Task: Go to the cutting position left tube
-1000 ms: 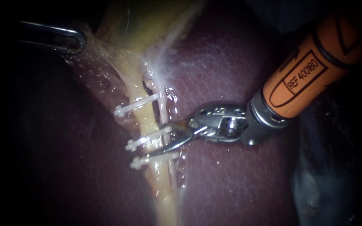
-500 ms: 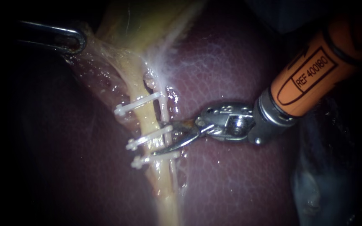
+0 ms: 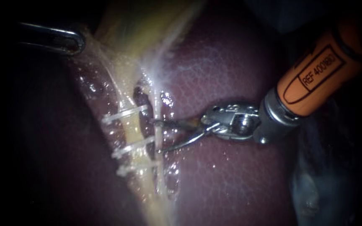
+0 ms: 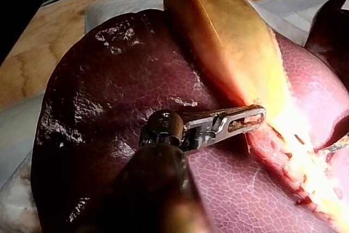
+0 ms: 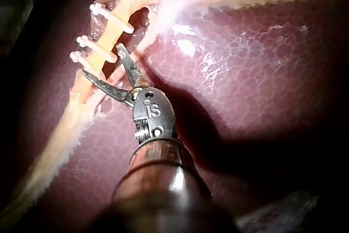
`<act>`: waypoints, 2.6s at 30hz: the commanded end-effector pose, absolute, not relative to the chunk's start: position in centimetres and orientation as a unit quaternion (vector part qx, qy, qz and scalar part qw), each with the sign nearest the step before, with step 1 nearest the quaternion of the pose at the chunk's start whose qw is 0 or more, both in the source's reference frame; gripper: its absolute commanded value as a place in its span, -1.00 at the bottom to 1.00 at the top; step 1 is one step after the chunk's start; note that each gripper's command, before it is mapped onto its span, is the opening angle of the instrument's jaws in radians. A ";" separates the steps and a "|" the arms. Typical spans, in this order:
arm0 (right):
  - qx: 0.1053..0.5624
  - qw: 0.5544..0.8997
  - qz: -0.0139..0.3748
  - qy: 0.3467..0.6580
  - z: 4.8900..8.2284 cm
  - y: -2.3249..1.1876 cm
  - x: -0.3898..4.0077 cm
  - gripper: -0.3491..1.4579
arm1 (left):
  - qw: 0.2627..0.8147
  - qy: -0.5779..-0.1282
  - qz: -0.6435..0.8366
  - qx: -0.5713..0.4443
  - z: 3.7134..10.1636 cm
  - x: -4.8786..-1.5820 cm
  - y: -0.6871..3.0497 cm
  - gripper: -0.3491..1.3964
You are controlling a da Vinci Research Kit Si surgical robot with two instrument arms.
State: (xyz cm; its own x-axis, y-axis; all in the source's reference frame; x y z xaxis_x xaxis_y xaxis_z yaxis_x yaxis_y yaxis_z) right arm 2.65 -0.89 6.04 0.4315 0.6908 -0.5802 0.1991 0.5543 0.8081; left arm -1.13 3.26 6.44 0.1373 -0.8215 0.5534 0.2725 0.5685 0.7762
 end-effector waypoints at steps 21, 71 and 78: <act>0.455 0.731 0.184 0.474 6.22 -0.97 2.82 0.90 | 0.708 -0.531 -0.386 0.258 6.44 -1.13 3.26 -1.00; 0.550 0.592 0.169 0.564 6.29 -0.96 3.86 0.90 | 0.709 -0.531 -0.386 0.258 6.45 -1.14 3.26 -1.00; 0.552 0.589 0.169 0.565 6.19 -0.96 3.88 0.90 | 0.713 -0.526 -0.386 0.258 6.47 -1.18 3.26 -1.00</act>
